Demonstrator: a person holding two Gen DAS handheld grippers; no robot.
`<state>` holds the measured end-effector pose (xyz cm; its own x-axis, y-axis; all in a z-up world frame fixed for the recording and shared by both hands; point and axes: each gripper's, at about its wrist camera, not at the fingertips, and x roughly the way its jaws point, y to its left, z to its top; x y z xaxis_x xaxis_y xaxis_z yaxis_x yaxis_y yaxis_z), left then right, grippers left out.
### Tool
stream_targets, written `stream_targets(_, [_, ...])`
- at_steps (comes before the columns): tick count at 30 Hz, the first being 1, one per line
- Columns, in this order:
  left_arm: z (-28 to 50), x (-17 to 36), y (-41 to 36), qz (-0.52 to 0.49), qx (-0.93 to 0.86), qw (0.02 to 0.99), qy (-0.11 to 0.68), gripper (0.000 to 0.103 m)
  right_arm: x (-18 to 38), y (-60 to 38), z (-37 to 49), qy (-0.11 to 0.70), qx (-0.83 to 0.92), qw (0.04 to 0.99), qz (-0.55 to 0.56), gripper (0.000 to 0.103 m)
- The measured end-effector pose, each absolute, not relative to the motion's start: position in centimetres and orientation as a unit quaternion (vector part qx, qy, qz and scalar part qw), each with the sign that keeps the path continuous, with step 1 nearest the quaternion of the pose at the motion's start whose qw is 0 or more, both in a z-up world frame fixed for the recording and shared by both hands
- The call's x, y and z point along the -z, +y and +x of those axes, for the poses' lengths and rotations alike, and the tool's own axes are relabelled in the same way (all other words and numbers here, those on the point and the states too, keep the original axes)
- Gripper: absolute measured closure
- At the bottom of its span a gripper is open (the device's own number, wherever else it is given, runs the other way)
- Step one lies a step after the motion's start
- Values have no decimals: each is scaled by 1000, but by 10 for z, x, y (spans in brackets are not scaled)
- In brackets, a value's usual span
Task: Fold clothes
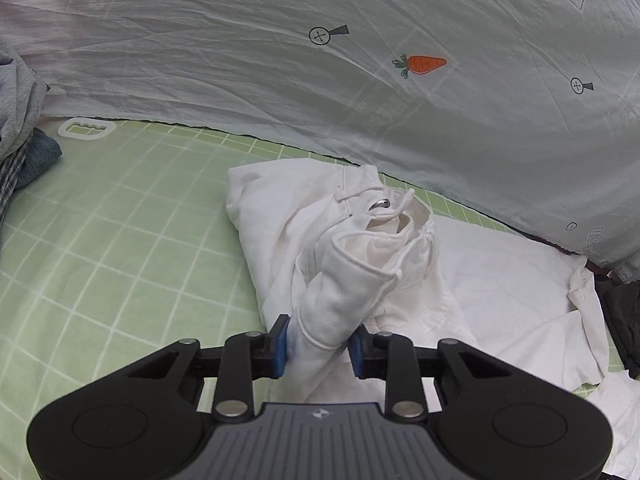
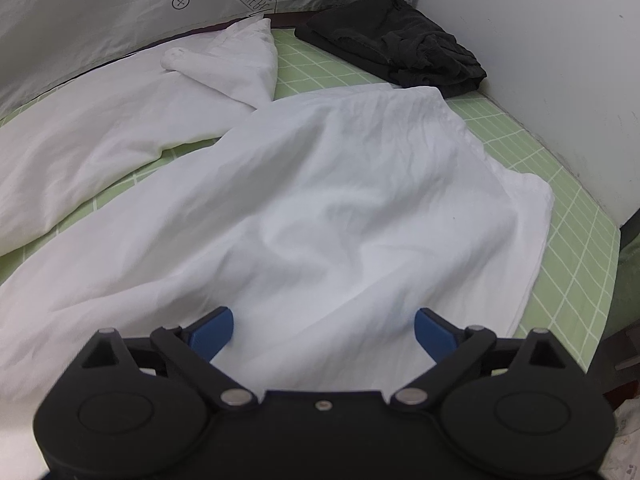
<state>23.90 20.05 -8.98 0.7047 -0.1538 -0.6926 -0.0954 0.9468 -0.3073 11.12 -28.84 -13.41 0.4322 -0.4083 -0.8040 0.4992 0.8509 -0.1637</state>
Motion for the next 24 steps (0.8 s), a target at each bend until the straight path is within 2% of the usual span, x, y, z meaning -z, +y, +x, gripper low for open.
stream_targets(5, [209,47,208,-189,-19,919,347,90,134,-286,107,456,268,847,40,5])
stream_targets(14, [110,-43,258,-211,-132,935,253,92,132,-282,92,458,249,853,17,4])
stream_targets(18, [68,-25,293,-246,-212,903,282,92,128,-278,80,457,235,858,20,4])
stream_targets(20, [45,2,313,-282,-249,871,316,92,127,-274,74,457,230,859,19,4])
stream_targets(24, [10,53,328,-292,-288,832,374,92,127,-267,61,461,226,858,10,4])
